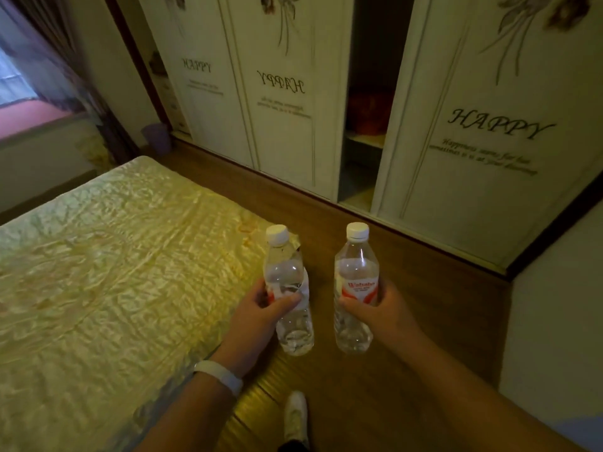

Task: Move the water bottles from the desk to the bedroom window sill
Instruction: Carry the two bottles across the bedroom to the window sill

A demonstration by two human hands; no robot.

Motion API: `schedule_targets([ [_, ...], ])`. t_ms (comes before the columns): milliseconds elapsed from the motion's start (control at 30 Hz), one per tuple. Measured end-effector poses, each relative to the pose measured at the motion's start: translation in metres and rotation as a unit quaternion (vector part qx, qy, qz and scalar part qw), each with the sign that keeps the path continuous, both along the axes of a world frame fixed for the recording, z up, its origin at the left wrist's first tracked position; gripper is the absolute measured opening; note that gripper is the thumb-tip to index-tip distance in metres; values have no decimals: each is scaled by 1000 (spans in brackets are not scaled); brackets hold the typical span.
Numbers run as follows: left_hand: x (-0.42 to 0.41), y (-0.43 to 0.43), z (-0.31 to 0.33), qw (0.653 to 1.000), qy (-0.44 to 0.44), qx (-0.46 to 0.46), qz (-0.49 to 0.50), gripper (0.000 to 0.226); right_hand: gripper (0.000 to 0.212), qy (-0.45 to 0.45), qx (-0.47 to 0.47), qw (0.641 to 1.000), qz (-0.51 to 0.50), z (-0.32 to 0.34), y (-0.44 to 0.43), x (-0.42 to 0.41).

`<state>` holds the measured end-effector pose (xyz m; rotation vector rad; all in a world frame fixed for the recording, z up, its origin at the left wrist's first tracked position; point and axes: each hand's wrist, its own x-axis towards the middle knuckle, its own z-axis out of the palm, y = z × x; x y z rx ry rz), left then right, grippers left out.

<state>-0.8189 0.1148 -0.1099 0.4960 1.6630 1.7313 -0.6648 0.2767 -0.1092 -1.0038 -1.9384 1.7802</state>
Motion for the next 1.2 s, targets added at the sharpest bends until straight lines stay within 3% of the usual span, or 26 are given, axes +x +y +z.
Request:
schedule_targets([
  [233, -131, 81, 10, 999, -3, 20, -46, 31, 69, -40, 21, 997, -63, 20, 75, -109],
  [500, -234, 165, 28, 996, 27, 27, -79, 29, 66, -32, 35, 991, -126, 45, 146, -185],
  [867, -310, 290, 14, 998, 14, 2, -66, 27, 65, -38, 22, 988, -148, 29, 274, -263],
  [1200, -365, 447, 33, 999, 35, -14, -34, 28, 62, -22, 23, 995, -91, 38, 444, -335],
])
